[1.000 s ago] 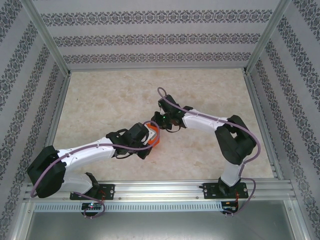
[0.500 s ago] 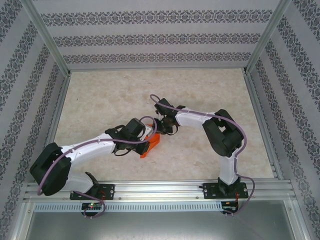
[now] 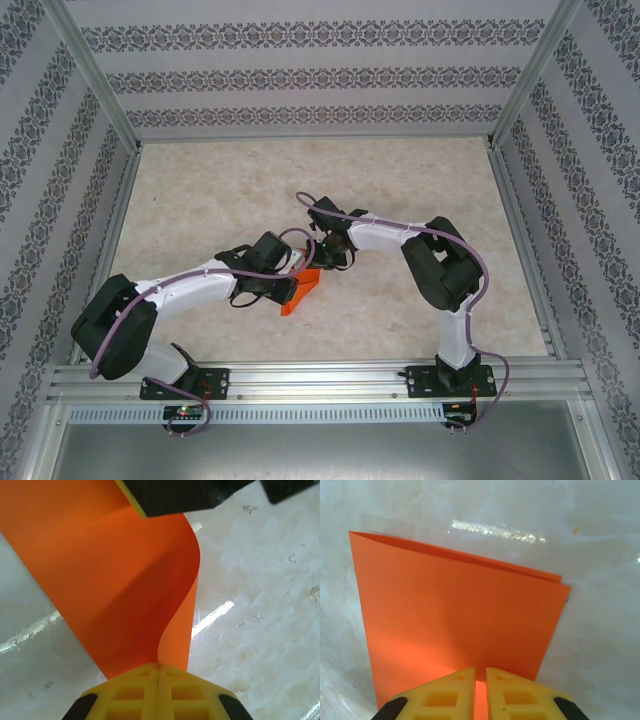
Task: Fold a paper plane with a square sheet of paper (pick it up from the middle)
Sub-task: Third fold the triangle at the center of the table.
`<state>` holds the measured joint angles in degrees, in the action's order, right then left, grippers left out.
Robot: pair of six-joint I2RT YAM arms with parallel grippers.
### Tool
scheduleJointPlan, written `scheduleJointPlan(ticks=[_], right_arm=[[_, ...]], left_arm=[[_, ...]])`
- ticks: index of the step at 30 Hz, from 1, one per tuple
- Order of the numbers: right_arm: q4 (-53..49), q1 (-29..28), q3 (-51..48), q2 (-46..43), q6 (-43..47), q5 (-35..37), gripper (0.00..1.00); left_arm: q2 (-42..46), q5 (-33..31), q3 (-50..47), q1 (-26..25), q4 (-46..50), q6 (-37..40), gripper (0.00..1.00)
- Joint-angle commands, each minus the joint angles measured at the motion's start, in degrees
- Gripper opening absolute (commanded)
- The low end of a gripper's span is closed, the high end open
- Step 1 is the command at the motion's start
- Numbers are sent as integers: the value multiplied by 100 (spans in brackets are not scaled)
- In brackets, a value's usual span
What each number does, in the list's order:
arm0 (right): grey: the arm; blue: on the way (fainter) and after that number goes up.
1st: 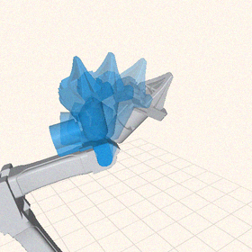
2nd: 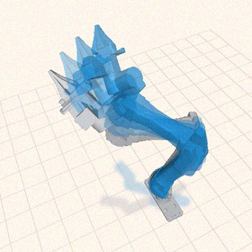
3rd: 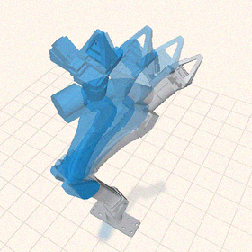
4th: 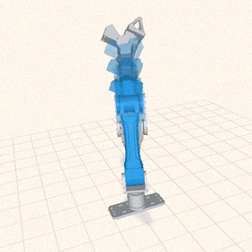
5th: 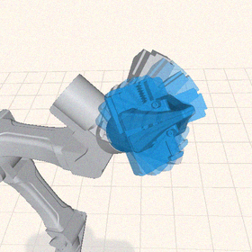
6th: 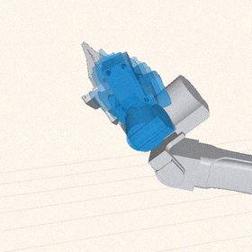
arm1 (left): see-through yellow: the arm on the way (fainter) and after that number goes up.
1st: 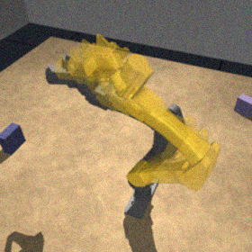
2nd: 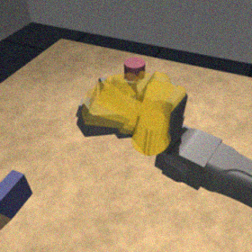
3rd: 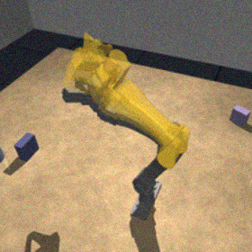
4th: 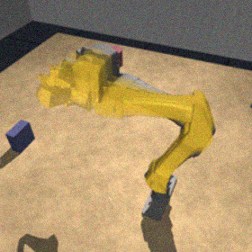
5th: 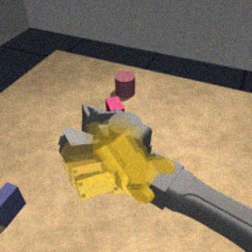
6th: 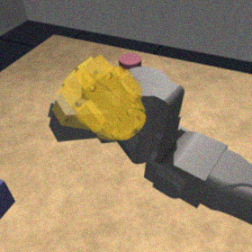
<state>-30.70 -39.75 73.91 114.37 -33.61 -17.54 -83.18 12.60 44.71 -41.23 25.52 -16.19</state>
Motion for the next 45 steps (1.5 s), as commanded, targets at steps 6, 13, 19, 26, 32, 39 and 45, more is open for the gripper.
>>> scheduleJointPlan(ticks=[6,13,19,26,32,39,45], right_arm=[[-120,-23,142,90,139,184,15],[-57,-57,-193,-86,-47,284,15],[-301,-47,-426,-447,1,621,15],[-430,124,-483,-648,70,728,15],[-531,128,-528,-695,49,822,15],[-500,144,-648,-853,38,808,16],[-562,156,-650,-897,38,797,17]], left_arm=[[-123,70,200,79,27,141,5],[-38,109,231,76,20,51,3],[329,105,20,80,-94,21,3],[705,129,-418,76,-394,-188,3],[789,59,-438,80,-327,-168,3],[797,292,-477,80,-385,-219,3],[823,458,-492,80,-527,-324,4]])
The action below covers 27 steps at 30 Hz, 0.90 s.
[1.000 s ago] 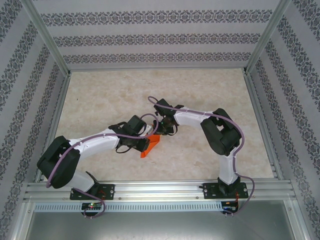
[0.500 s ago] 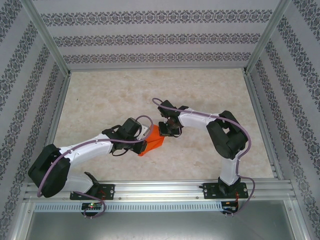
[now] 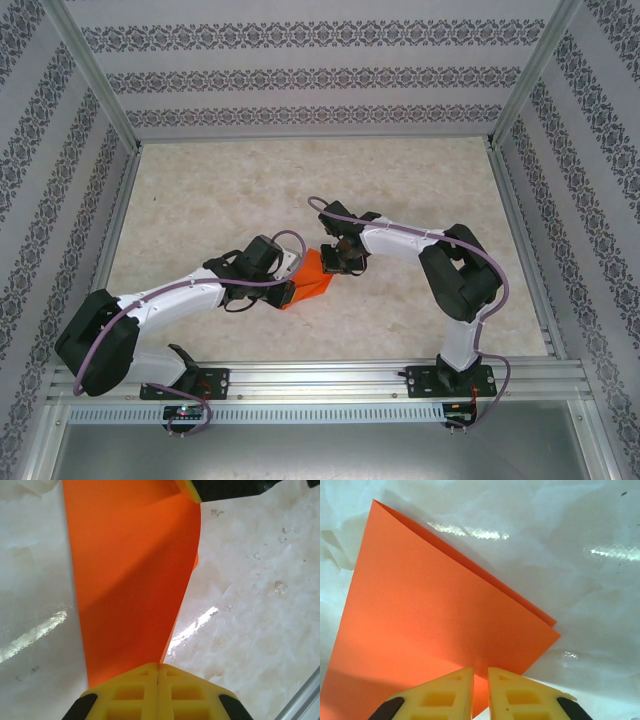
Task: Fold a paper plane with a square sheet of paper (pick it up from the middle)
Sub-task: Third fold the triangle at the center of the table.
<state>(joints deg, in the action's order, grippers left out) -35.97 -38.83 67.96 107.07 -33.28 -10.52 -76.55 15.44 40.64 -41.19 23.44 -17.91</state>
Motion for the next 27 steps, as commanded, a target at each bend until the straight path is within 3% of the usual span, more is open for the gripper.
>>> scheduleJointPlan(ticks=[1,27], right_arm=[[-54,73,-49,-169,10,89,17],[-119,72,94,-485,-67,89,20]], left_arm=[[177,185,-113,69,-344,-168,3],[167,123,-154,76,-371,-323,3]])
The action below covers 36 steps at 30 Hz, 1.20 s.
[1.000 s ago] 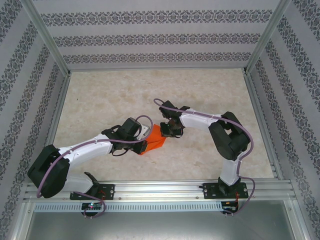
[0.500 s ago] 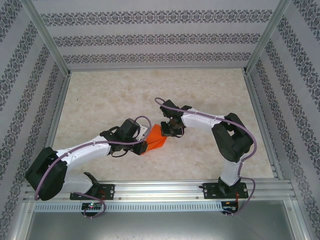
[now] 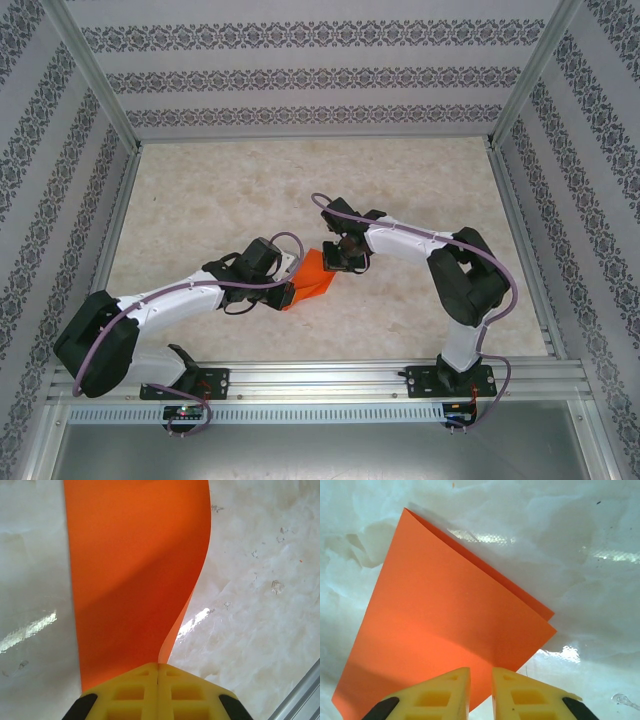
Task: Fold a paper plane with a square sheet of paper (pick it up from the middle)
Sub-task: Third fold the triangle at the center of the table.
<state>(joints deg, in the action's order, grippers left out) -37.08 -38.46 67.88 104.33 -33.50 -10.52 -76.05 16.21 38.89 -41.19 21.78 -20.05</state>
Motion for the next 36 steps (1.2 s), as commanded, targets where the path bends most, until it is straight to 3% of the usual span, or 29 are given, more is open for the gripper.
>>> scheduleJointPlan(ticks=[1,15,20,28,32,36], right_arm=[[-17,36,103,-219,-48,74,20],[98,61,498,-172,-69,-334,23],[302,54,332,-213,-137,-251,23],[461,62,577,-119,-258,-431,23],[234,82,656,-95,-153,-190,22],[405,88,548,-53,-121,-764,22]], left_arm=[[128,36,25,76,-190,-90,3],[155,-168,252,75,168,101,3],[517,-554,261,76,441,107,4],[731,-651,154,85,414,-79,4],[699,-611,193,81,430,-27,5],[410,-350,348,81,489,74,5]])
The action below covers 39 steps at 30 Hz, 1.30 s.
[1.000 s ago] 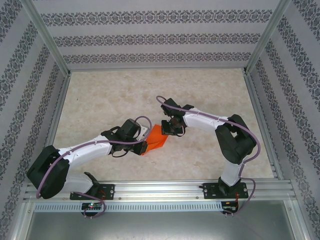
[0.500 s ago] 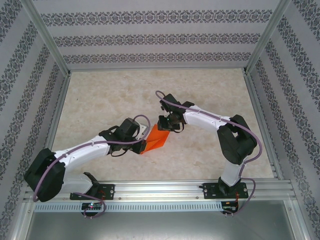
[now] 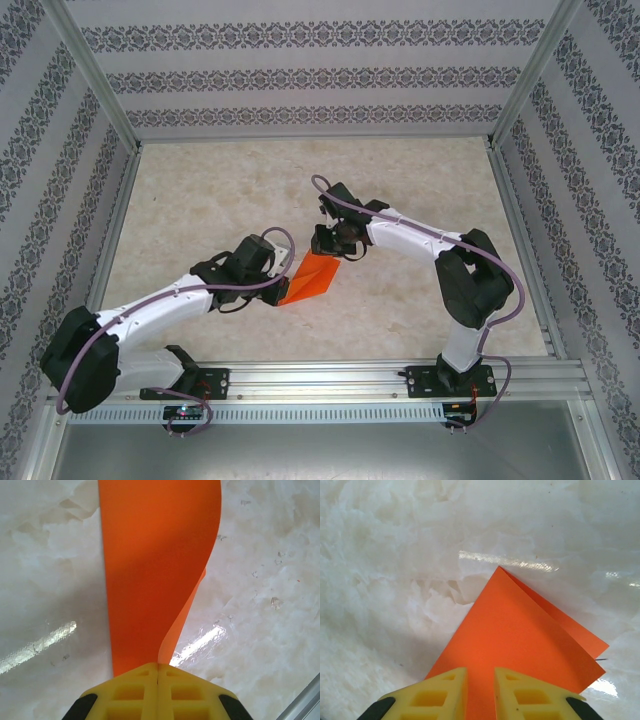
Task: Fold a paper plane with a square sheet of paper (pick it up from the middle)
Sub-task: Third fold the triangle at the center of the table.
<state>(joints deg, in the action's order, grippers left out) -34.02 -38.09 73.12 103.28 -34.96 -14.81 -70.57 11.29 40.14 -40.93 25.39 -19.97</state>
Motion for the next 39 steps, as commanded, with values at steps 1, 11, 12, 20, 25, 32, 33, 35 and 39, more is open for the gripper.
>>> scheduleJointPlan(ticks=[1,11,12,20,25,32,33,35,39], right_arm=[[-15,23,64,106,29,-276,21],[-325,60,-55,277,-40,144,21],[-305,48,-82,277,-68,143,21],[223,12,-429,354,-327,-23,19],[357,30,-380,416,-347,-58,18],[551,93,-308,721,-318,-171,14],[578,86,-315,769,-318,-167,14],[472,95,-299,832,-278,-49,14],[255,95,-406,842,-68,287,13]], left_arm=[[-202,277,235,59,48,66,5],[-1128,1231,575,-29,-351,-84,7],[-1193,1294,601,-54,-429,-133,7],[-1775,1455,1000,-331,-558,-264,6],[-1958,1409,1104,-363,-585,-263,6],[-2180,1389,1285,-363,-420,-72,6],[-2198,1378,1303,-363,-383,-36,6],[-2225,1313,1303,-362,-338,18,6],[-2242,1148,1369,-297,-108,237,6]])
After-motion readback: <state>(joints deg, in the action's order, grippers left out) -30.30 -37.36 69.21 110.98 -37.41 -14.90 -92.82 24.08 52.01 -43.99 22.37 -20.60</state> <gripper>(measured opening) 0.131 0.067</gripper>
